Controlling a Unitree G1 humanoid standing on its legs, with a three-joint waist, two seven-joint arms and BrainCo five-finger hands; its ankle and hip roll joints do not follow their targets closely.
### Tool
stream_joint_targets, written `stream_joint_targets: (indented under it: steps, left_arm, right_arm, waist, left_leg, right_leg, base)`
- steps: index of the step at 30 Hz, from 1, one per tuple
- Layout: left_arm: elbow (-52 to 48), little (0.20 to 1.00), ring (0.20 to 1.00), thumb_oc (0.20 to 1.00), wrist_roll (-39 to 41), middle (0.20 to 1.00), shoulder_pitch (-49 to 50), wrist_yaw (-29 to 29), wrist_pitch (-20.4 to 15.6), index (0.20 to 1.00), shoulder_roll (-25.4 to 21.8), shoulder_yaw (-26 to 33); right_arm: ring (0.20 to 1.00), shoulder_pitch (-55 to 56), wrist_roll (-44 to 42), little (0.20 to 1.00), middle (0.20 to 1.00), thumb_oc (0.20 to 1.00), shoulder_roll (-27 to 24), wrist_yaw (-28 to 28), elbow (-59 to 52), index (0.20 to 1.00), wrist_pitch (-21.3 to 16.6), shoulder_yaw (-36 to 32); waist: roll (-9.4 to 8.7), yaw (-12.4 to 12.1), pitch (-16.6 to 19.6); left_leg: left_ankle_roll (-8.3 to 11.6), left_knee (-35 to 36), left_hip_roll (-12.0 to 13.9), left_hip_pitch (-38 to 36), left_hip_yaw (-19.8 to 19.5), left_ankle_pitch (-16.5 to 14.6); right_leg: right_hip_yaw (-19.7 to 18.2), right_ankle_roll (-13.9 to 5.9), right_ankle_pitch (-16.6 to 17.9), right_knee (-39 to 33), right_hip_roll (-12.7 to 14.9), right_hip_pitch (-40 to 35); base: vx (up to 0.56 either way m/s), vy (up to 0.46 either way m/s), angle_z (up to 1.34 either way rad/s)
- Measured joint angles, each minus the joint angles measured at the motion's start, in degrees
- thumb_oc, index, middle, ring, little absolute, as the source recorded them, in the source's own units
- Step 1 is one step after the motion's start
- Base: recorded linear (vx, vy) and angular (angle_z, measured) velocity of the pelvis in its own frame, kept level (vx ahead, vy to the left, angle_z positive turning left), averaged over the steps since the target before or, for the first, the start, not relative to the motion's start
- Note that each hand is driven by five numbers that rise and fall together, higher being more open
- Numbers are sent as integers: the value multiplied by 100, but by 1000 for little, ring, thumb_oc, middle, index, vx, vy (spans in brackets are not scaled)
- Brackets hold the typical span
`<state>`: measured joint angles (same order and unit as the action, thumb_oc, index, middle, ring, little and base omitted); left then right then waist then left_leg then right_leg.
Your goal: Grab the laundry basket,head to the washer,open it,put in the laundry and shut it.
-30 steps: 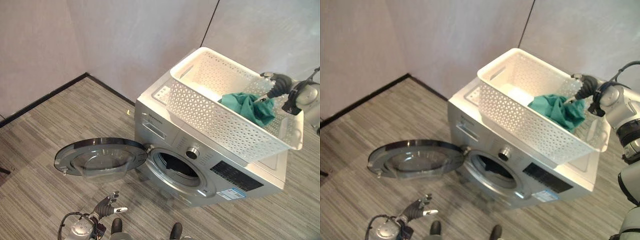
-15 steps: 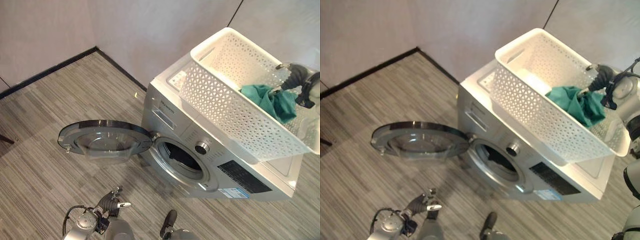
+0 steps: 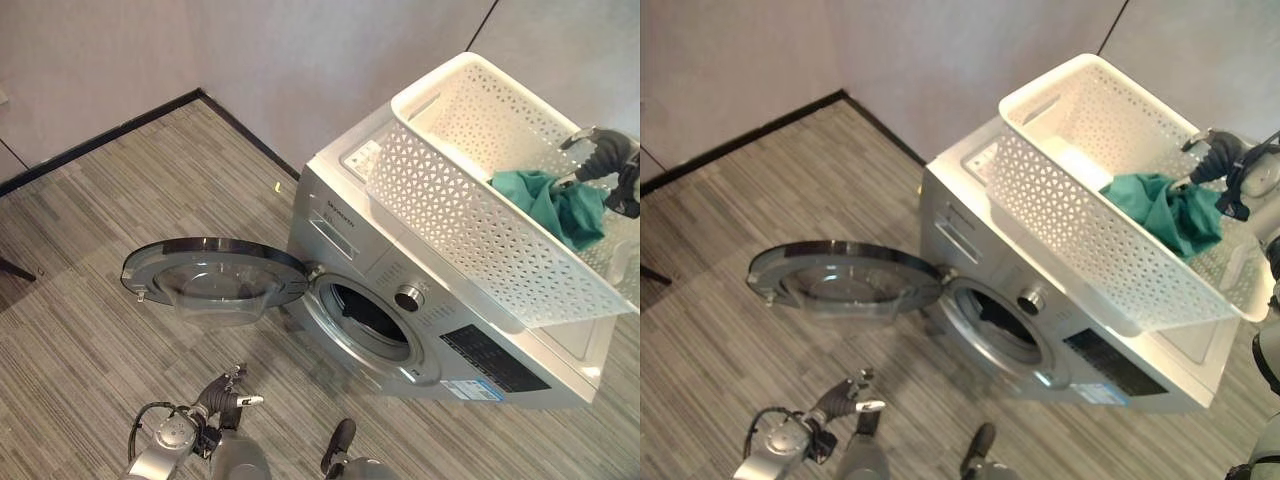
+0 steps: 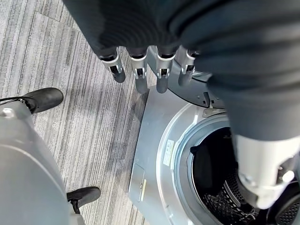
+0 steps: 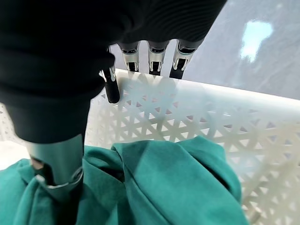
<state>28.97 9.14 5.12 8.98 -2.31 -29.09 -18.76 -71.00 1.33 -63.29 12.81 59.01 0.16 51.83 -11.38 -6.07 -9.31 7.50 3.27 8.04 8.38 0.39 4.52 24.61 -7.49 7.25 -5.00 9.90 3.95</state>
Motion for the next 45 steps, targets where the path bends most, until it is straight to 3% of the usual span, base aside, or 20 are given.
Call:
stream_joint_targets:
  steps: [23, 33, 45]
  left_arm:
    - [169, 1000, 1000, 1000, -2, 1000, 226, 30, 40, 1000, 6, 16]
    - [171, 1000, 1000, 1000, -3, 1000, 313, 34, 40, 1000, 10, 3]
    - [172, 1000, 1000, 1000, -8, 1000, 442, 36, 39, 1000, 26, -2]
  right_arm:
    - [1000, 60, -285, 1000, 1000, 1000, -156, -32, -190, 1000, -1, -187]
    - [1000, 684, -509, 1000, 1000, 1000, -428, 185, -1329, 1000, -4, -128]
    - [1000, 998, -511, 1000, 1000, 1000, -424, 487, -1587, 1000, -10, 95]
  waist:
    - [-226, 68, 161]
    - [-352, 197, 329]
    - [-282, 154, 410]
  left_leg:
    - [-6, 18, 8, -242, 169, -4]
    - [-6, 60, 14, -340, 287, -3]
    - [-6, 97, 16, -430, 326, -2]
  right_leg:
    - [-196, 19, 29, -1, 4, -109]
    - [-311, 30, 56, -1, 2, -108]
    - [-355, 26, 55, -2, 3, -142]
  base:
    - [-6, 3, -3]
    - [-7, 3, -5]
    - [-2, 0, -2]
